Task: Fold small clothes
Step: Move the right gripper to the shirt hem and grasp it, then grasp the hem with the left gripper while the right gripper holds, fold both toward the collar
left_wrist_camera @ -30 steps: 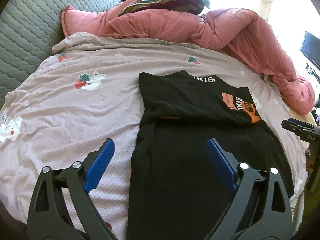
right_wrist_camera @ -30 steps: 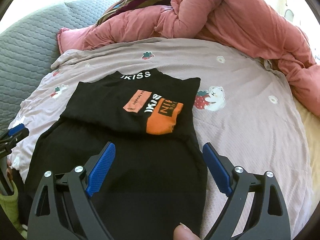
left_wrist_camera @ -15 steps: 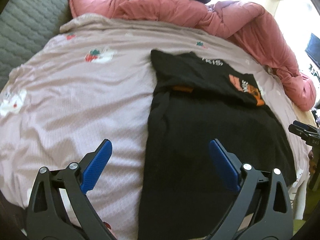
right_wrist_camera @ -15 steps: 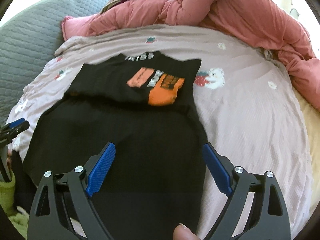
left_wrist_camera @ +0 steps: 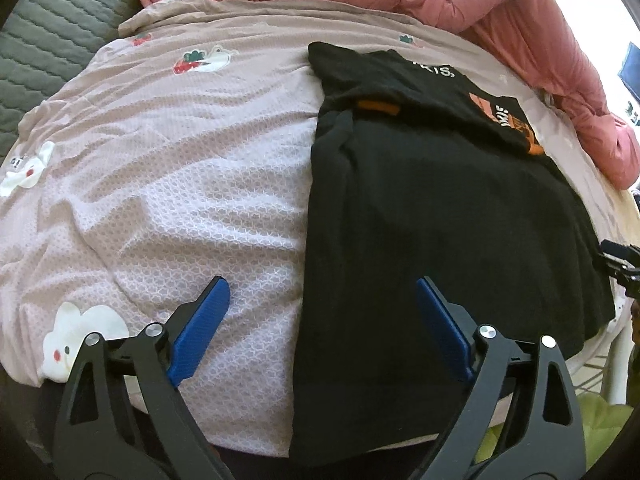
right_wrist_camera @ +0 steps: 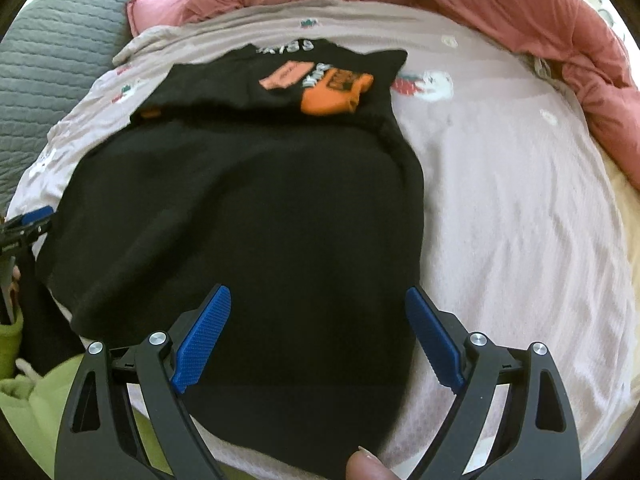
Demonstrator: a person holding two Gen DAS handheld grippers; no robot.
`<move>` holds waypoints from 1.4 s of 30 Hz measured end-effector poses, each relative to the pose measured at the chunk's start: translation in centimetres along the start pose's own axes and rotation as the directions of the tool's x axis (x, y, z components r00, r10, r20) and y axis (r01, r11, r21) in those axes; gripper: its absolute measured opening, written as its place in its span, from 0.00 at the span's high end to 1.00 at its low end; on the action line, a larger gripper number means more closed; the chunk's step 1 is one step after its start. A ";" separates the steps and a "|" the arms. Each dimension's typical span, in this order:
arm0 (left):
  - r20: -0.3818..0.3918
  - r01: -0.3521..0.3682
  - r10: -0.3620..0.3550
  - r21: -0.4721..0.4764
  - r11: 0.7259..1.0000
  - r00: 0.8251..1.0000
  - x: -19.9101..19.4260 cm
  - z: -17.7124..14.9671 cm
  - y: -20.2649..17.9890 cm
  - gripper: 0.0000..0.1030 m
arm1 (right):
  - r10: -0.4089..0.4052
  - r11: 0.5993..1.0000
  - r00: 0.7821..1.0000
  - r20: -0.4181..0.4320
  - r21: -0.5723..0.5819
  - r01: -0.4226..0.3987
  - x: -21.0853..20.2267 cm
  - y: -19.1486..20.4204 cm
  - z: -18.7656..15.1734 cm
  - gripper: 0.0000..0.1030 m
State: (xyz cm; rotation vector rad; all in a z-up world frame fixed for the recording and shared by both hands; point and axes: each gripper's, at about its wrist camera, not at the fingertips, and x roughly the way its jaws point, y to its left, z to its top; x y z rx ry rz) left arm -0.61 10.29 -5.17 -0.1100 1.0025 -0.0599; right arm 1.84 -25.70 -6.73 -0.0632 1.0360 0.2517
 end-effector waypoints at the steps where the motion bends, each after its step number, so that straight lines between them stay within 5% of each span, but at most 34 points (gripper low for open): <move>1: -0.002 0.000 0.000 -0.001 1.000 1.000 0.0 0.0 0.0 0.17 | -0.003 1.000 1.000 -0.005 0.003 0.003 0.1 -0.1 -0.3 0.14; 13: -0.022 -0.004 0.004 0.013 1.000 1.000 0.1 -0.6 -0.2 0.33 | 0.004 0.999 0.999 -0.043 0.033 -0.002 0.0 -1.5 -2.8 0.20; 16: -0.022 -0.004 0.004 0.015 1.000 1.000 0.0 -0.8 -0.2 0.39 | 0.013 0.999 0.999 -0.040 0.030 -0.012 -0.4 -1.6 -3.1 0.39; 18: -0.022 -0.002 0.002 0.015 1.000 1.000 -0.1 -0.9 -0.1 0.47 | 0.024 1.000 0.999 -0.039 0.021 -0.023 -0.7 -1.5 -3.2 0.63; 20: -0.023 0.023 -0.022 0.009 1.000 0.999 -0.3 -1.0 -0.1 0.73 | 0.042 0.999 0.999 -0.033 0.014 -0.042 -1.2 -1.4 -3.3 0.76; 21: -0.028 0.043 -0.043 0.004 0.999 0.999 -0.4 -1.2 0.0 0.78 | 0.043 0.999 0.999 -0.030 0.008 -0.042 -1.4 -1.3 -3.3 0.79; 30: -0.052 0.071 -0.071 -0.001 0.997 0.996 -0.3 -2.0 0.2 0.75 | 0.092 0.996 0.995 -0.050 0.021 -0.091 -1.6 -2.1 -4.2 0.73; 36: -0.055 0.081 -0.080 0.014 0.997 0.995 0.0 -2.1 -0.6 0.58 | 0.131 0.990 0.990 -0.043 0.054 -0.128 -1.2 -2.6 -4.3 0.77; 39: -0.047 0.055 -0.053 0.032 0.998 0.997 0.0 -2.0 -1.0 0.65 | 0.154 0.986 0.988 -0.028 0.060 -0.152 -1.6 -2.8 -4.1 0.87; 42: -0.033 0.029 -0.028 0.036 0.999 0.999 0.0 -2.0 -1.0 0.90 | 0.177 0.981 0.984 -0.002 0.076 -0.176 -2.6 -3.4 -3.5 0.91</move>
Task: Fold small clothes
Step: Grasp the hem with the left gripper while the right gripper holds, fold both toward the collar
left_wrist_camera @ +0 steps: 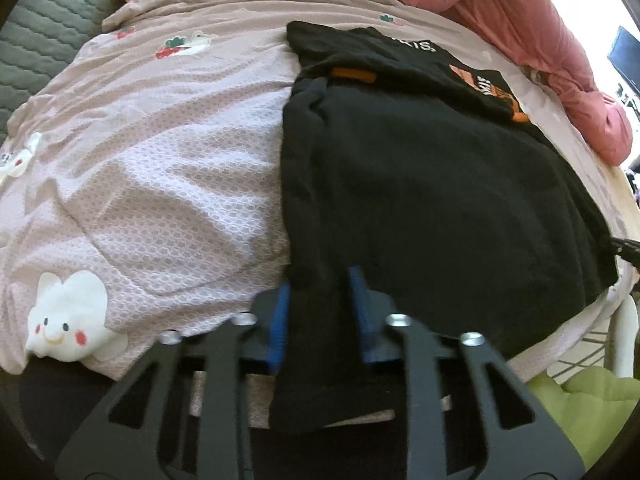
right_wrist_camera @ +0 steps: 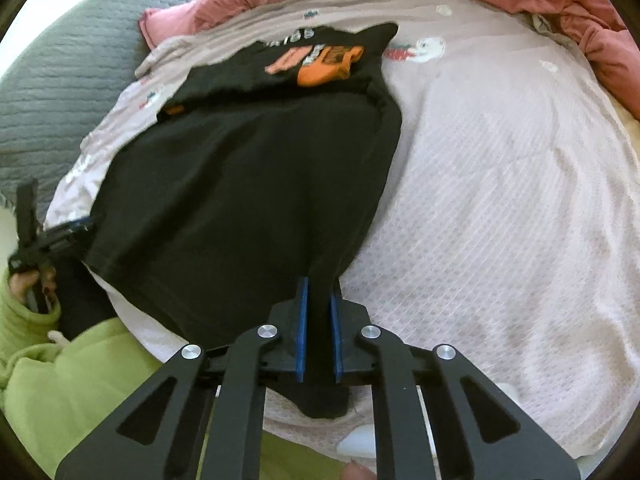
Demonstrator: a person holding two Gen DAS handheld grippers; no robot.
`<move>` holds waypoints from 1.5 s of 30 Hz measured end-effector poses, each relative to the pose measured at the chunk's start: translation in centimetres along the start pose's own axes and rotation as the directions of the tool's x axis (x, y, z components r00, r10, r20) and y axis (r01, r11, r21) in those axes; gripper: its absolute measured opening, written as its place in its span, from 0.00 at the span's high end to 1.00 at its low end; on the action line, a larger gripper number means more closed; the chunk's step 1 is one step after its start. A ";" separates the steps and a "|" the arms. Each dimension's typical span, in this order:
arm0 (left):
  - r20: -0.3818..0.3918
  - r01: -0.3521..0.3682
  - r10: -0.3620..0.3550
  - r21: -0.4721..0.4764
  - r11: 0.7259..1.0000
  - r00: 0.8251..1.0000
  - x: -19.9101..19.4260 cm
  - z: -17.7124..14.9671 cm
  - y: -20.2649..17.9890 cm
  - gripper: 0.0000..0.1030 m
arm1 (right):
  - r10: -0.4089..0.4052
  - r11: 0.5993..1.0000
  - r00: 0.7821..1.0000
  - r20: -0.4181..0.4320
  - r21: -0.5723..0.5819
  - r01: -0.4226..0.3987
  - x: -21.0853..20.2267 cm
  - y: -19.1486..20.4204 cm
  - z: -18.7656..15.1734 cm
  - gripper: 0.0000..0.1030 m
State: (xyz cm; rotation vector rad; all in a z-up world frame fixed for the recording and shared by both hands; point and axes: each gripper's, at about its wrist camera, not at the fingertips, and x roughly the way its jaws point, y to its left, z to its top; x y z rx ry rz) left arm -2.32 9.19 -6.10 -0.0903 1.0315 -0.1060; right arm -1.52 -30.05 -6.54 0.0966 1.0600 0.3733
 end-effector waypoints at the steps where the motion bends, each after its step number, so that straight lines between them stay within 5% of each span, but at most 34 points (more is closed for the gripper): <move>1: 0.009 0.003 -0.003 -0.007 1.000 1.000 -0.2 0.0 0.2 0.96 | 0.012 1.000 1.000 0.010 0.006 -0.012 -0.4 -0.2 0.2 0.91; 15: 0.201 0.153 -0.128 -0.113 0.982 0.971 -6.2 4.5 2.4 0.97 | 0.109 0.991 0.957 0.269 0.039 -0.124 -6.1 -2.5 4.6 0.93; 32: 0.275 0.116 -0.075 -0.135 0.984 0.958 -5.5 13.1 1.9 0.97 | 0.106 0.988 0.896 0.431 0.057 -0.145 -6.0 -4.6 11.3 0.93; 45: 0.279 0.101 -0.047 -0.182 0.978 0.959 -0.6 20.2 2.9 0.97 | 0.032 0.996 0.890 0.455 0.057 -0.064 -2.4 -5.5 18.6 0.93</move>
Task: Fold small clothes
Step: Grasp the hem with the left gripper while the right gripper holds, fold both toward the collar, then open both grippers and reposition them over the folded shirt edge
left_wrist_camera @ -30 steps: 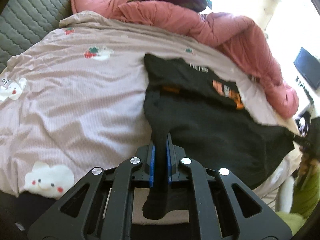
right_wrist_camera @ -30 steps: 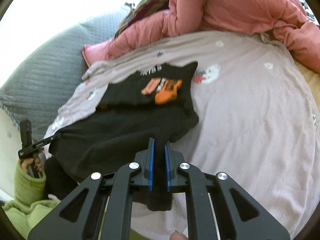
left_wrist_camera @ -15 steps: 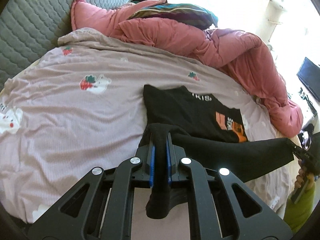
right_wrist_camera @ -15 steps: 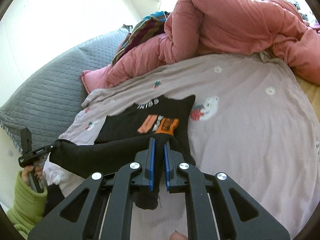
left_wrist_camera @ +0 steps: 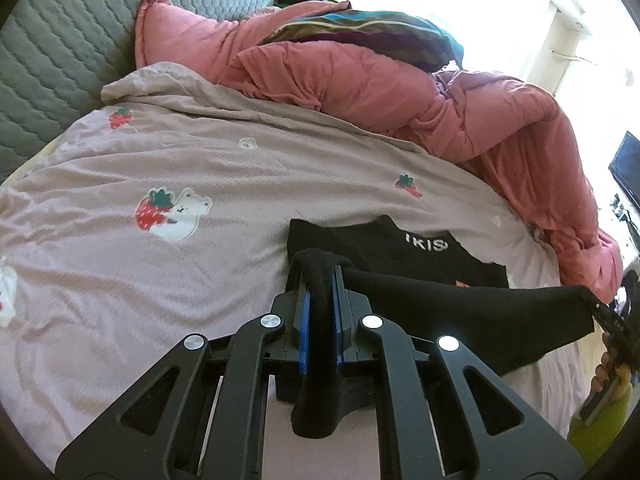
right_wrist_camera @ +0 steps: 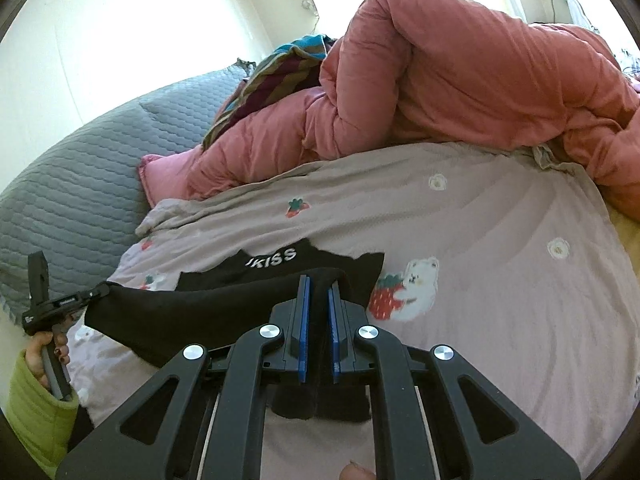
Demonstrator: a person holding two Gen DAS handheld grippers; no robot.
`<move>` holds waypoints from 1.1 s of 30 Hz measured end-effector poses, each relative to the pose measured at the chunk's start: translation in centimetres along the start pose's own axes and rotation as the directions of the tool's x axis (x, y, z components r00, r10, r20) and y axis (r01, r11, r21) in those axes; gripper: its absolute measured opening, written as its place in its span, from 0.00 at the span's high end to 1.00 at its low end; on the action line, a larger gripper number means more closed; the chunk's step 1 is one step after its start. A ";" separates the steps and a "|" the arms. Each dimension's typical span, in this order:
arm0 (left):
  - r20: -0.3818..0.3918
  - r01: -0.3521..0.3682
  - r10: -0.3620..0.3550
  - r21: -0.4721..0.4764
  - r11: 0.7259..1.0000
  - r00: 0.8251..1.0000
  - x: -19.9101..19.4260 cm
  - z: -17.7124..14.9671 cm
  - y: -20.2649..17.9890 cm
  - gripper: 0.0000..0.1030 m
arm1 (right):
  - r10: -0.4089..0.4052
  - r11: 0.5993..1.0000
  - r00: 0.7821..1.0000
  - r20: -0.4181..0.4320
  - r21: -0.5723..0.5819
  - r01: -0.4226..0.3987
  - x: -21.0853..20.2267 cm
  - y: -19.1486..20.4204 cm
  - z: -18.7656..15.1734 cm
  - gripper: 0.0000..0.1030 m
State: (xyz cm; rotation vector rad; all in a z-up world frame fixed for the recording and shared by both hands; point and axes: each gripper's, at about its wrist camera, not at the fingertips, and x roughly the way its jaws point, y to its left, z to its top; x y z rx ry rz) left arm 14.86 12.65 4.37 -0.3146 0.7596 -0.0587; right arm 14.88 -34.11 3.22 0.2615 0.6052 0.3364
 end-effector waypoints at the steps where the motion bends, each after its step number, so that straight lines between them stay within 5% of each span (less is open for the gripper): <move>1: -0.003 -0.004 0.004 -0.004 1.000 1.000 0.6 0.4 0.1 0.97 | -0.011 1.000 1.000 -0.001 -0.006 0.011 0.6 0.0 0.2 0.93; 16: -0.117 -0.015 0.005 -0.088 0.996 0.993 9.8 2.0 2.5 0.96 | -0.154 0.988 0.981 -0.117 0.009 0.156 10.8 -2.8 0.8 0.93; 19: -0.146 -0.024 0.006 -0.122 0.992 0.989 11.5 1.1 3.6 0.89 | -0.192 0.980 0.968 -0.163 0.016 0.197 12.7 -3.3 -0.1 0.92; 21: -0.139 -0.011 -0.011 -0.162 0.987 0.990 11.3 0.7 4.5 0.68 | -0.197 0.978 0.965 -0.171 0.036 0.206 13.3 -3.7 -0.4 0.83; 24: -0.100 0.027 -0.050 -0.226 0.974 0.994 10.0 0.3 5.7 0.65 | -0.198 0.975 0.970 -0.143 0.071 0.210 12.5 -4.2 -0.4 0.50; 28: -0.014 0.016 -0.019 -0.186 0.982 1.000 6.4 0.0 5.5 0.65 | -0.221 0.971 0.973 -0.066 0.082 0.226 9.8 -4.2 -0.3 0.49; 33: 0.051 -0.001 0.003 -0.040 0.999 0.999 2.9 -2.2 2.1 0.65 | -0.153 0.987 0.988 -0.035 -0.049 0.152 6.8 -0.4 -1.4 0.52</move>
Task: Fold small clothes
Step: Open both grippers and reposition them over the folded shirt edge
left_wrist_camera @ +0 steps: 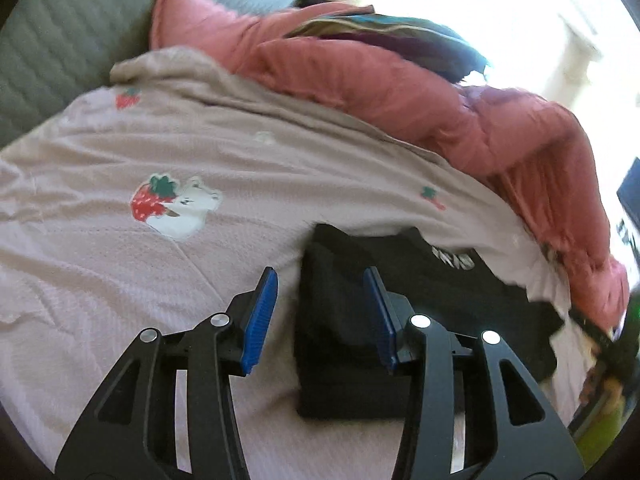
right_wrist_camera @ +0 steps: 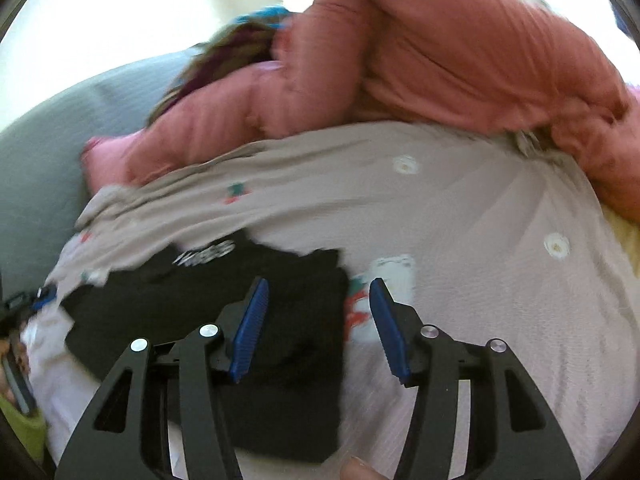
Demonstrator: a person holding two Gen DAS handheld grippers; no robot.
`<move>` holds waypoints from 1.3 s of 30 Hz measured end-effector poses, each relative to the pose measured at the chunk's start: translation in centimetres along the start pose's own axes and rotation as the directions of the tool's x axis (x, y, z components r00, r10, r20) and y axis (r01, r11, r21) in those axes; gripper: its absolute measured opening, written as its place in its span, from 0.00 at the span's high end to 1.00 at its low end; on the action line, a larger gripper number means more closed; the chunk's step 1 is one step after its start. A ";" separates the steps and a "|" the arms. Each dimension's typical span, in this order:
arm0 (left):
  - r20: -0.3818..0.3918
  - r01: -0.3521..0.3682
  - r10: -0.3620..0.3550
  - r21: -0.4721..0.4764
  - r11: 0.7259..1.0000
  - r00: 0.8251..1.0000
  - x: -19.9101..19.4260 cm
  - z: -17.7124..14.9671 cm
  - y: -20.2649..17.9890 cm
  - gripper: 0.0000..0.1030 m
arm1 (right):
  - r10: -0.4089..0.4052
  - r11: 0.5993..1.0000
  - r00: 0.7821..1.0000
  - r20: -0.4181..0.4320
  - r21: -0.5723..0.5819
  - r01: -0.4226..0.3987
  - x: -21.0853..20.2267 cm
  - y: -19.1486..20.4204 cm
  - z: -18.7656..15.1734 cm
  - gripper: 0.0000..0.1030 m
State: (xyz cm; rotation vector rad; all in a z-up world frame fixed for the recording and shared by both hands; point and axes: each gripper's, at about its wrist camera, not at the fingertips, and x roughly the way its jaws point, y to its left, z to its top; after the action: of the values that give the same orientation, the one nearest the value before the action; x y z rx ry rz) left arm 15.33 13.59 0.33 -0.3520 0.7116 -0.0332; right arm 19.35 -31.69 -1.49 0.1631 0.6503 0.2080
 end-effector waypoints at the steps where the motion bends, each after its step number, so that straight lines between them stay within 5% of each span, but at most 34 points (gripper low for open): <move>1: -0.006 -0.004 0.004 0.026 1.000 1.000 -0.2 -0.7 -0.6 0.65 | 0.021 0.999 1.000 -0.010 -0.036 -0.021 -0.3 1.0 -0.5 0.53; 6: -0.069 -0.056 0.070 0.195 0.979 0.995 1.3 -4.6 -4.2 0.73 | 0.080 0.977 0.986 -0.147 -0.187 -0.107 0.4 5.9 -3.6 0.74; 15: -0.055 -0.151 0.183 0.362 0.920 0.982 4.4 -6.1 -7.3 0.73 | 0.026 0.966 0.967 -0.253 -0.244 -0.089 4.4 8.7 -5.7 0.74; 21: -0.050 -0.145 0.177 0.381 0.913 0.983 5.9 -4.5 -8.1 0.73 | 0.009 0.966 0.974 -0.228 -0.250 -0.067 5.9 9.0 -4.3 0.74; 39: -0.092 -0.124 0.151 0.247 0.961 0.984 10.1 3.4 -7.4 0.63 | -0.070 0.989 0.982 -0.176 -0.137 0.046 10.6 5.3 4.5 0.74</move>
State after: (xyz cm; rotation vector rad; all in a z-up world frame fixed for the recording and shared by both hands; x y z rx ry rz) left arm 25.83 6.16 -1.22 -0.0677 0.8300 -0.0067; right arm 29.56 -24.38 -2.99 -0.0032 0.8184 0.2104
